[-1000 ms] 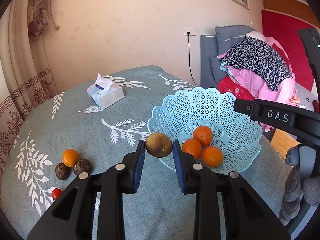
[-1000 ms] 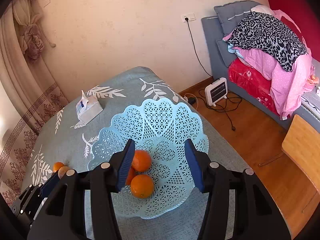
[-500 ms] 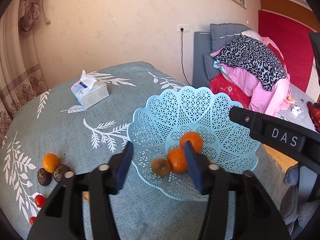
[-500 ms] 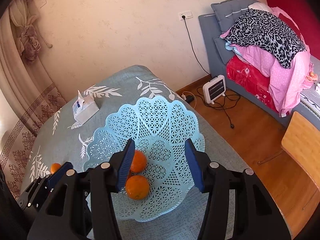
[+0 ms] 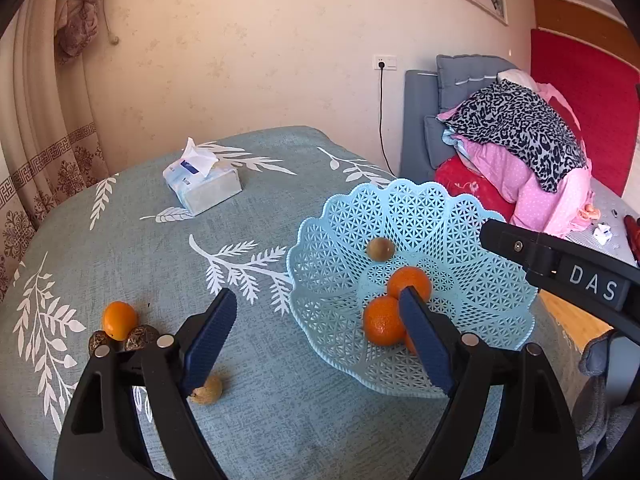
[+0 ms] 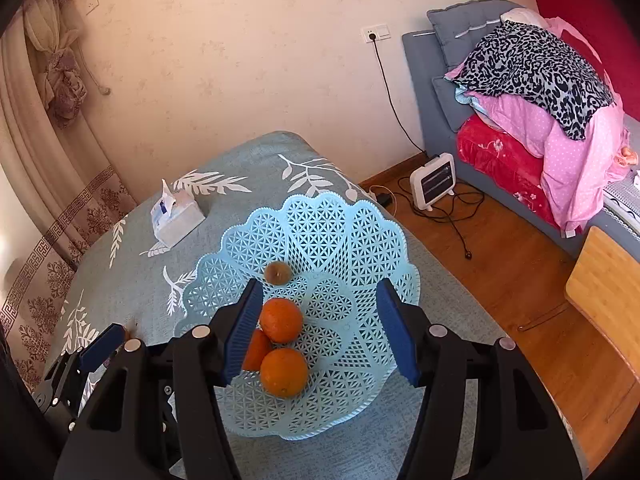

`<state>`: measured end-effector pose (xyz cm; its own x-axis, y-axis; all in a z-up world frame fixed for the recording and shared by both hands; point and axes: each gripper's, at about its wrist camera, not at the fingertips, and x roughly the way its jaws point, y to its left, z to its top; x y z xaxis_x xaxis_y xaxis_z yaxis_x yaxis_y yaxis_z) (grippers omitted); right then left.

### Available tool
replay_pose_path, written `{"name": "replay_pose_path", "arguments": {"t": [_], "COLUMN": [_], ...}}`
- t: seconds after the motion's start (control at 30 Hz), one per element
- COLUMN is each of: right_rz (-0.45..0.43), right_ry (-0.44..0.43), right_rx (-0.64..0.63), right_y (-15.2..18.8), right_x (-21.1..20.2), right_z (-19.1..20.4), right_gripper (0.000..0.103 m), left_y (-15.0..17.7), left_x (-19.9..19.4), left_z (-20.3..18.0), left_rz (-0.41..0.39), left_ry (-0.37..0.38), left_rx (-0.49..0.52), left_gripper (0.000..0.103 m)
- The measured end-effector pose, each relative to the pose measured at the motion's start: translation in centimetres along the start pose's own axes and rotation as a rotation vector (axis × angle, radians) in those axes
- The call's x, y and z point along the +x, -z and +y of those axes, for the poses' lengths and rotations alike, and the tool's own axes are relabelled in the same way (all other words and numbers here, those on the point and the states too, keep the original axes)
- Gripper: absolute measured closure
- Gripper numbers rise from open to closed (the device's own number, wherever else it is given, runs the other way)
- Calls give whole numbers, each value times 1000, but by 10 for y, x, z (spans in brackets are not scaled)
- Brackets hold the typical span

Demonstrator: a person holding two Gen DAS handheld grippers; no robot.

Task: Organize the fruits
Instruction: 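Lower the kiwi into the blue basket and open the left tool, then move the left tool to the red tomato and close on it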

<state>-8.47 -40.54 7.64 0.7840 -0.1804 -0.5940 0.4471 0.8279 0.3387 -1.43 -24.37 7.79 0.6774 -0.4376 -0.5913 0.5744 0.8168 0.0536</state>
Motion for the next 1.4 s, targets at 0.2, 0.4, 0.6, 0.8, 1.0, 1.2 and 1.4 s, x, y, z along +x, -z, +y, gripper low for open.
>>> {"name": "replay_pose_path", "arguments": {"t": [0.2,0.4,0.6,0.8,1.0,1.2,1.4], "right_rz": [-5,-11,3,26,56,76,99], "right_ry": [-12,-40,-78,-119,-146,-161,-175], "right_rx": [-7,-24,-79,-148,-205,-240,-281], "right_y": [1,5,17,32,46,57,69], "right_x": [-3,-7,-6,-3,1,3,6], "right_z": [5,15,36,62,83,95,108], "right_gripper": [42,36,36,36,36,36,36], "left_y": [3,10,21,36,52,72,94], "left_x": [-6,-13,-24,-37,-54,-67,-71], "left_z": [11,29,54,83,111,143,176], "left_rz": [4,11,22,43,55,71,113], "left_ry": [-18,-45,-94,-138,-187,-244,-297], "left_rx": [-17,-49,-85,-130,-165,-215,-278], "left_gripper": [15,12,12,12,12,12,12]}}
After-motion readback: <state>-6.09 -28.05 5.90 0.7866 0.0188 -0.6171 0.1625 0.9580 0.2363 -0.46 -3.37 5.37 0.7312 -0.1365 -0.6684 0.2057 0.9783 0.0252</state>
